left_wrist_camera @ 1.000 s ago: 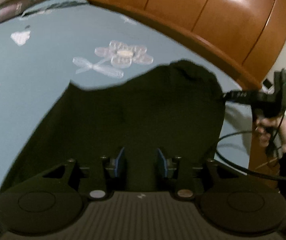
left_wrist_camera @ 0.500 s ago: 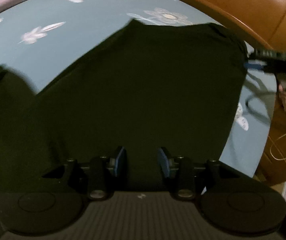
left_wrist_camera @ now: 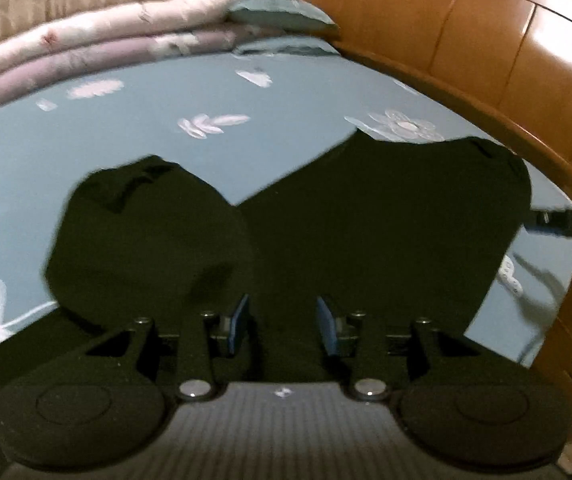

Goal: Fold clothes

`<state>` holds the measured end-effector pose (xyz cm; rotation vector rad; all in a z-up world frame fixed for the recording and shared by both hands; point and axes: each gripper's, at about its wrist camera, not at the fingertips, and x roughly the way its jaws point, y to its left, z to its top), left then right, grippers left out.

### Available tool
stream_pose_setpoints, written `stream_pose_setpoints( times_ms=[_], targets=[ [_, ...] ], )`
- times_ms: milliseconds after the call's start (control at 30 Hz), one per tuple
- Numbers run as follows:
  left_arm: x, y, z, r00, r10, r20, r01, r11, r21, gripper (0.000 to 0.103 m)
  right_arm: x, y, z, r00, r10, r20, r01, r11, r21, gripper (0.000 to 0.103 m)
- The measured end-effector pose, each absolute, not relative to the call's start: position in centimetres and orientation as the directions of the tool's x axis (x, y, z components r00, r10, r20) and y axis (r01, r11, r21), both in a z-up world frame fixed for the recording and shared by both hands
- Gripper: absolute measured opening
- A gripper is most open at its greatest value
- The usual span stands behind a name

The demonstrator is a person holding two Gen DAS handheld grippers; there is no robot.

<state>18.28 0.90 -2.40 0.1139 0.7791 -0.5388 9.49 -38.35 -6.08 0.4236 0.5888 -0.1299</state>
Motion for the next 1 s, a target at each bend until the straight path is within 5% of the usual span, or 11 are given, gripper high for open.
stream_pose_setpoints(
  times_ms=[333, 633, 733, 800, 1000],
  targets=[
    [19.1, -0.1, -1.8, 0.622, -0.361, -0.695, 0.514, 0.857, 0.015, 0.046, 7.0, -32.6, -7.5, 0.787, 0.054, -0.615, 0.154, 0.948, 0.279, 0.079],
    [28.2, -4.0, -4.2, 0.544, -0.208, -0.813, 0.491, 0.865, 0.107, 0.046, 6.3, -32.1, -7.6, 0.793, 0.065, -0.605, 0.148, 0.944, 0.296, 0.083],
    [28.7, -4.0, -5.2, 0.541, -0.192, -0.819, 0.479, 0.871, 0.112, 0.036, 6.2, -32.4, -7.7, 0.792, 0.066, -0.606, 0.154, 0.940, 0.304, 0.083],
    [28.5, -3.6, -5.1, 0.549, -0.204, -0.810, 0.475, 0.874, 0.103, 0.008, 6.1, -32.7, -7.9, 0.787, 0.061, -0.614, 0.165, 0.938, 0.304, 0.083],
    [27.0, -1.7, -3.1, 0.589, -0.236, -0.773, 0.466, 0.880, 0.087, 0.004, 6.5, -33.5, -8.5, 0.775, 0.065, -0.629, 0.185, 0.928, 0.324, 0.083]
  ],
)
